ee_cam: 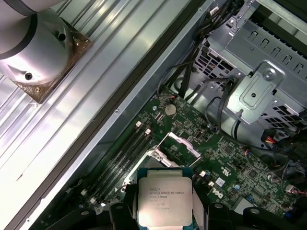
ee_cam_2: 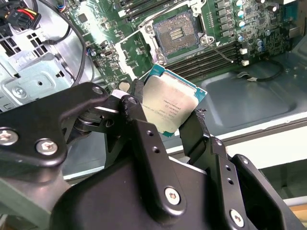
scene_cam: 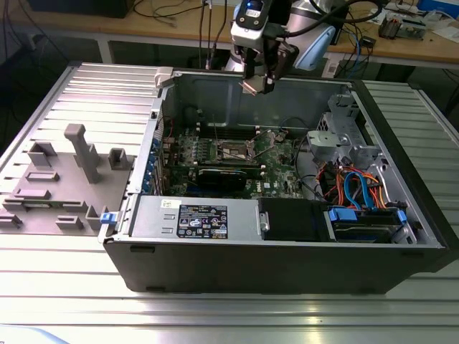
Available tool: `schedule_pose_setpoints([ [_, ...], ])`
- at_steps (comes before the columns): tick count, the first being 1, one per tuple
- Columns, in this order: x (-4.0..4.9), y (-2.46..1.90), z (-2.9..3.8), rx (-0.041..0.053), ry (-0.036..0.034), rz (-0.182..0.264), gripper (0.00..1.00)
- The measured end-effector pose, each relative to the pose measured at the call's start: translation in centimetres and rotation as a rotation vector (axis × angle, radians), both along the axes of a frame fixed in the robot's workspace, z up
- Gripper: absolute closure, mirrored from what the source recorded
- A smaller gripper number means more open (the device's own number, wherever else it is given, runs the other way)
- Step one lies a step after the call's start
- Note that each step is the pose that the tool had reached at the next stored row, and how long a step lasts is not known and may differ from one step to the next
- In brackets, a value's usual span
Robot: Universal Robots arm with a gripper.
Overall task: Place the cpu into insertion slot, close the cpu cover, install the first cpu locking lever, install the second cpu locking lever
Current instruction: 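Place the cpu into insertion slot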
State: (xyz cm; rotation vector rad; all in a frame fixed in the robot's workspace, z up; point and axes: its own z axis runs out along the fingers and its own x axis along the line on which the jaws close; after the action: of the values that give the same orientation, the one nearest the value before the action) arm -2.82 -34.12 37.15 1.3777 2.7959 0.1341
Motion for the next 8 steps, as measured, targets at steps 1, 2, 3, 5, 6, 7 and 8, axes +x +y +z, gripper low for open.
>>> schedule_pose_setpoints([
  [1,0.00,0.00,0.00,-0.0001,-0.0001,-0.008,0.46],
  [2,0.00,0.00,0.00,-0.0001,0.0000,-0.016,0.46],
  [3,0.00,0.00,-0.01,-0.0002,0.0000,-0.028,0.46],
  [5,0.00,0.00,-0.02,-0.0004,0.0000,-0.038,0.46],
  [6,0.00,0.00,-0.02,-0.0004,0.0000,-0.047,0.46],
  [7,0.00,0.00,-0.02,-0.0004,0.0000,-0.051,0.46],
  [8,0.00,0.00,-0.02,-0.0004,0.0000,-0.054,0.46],
])
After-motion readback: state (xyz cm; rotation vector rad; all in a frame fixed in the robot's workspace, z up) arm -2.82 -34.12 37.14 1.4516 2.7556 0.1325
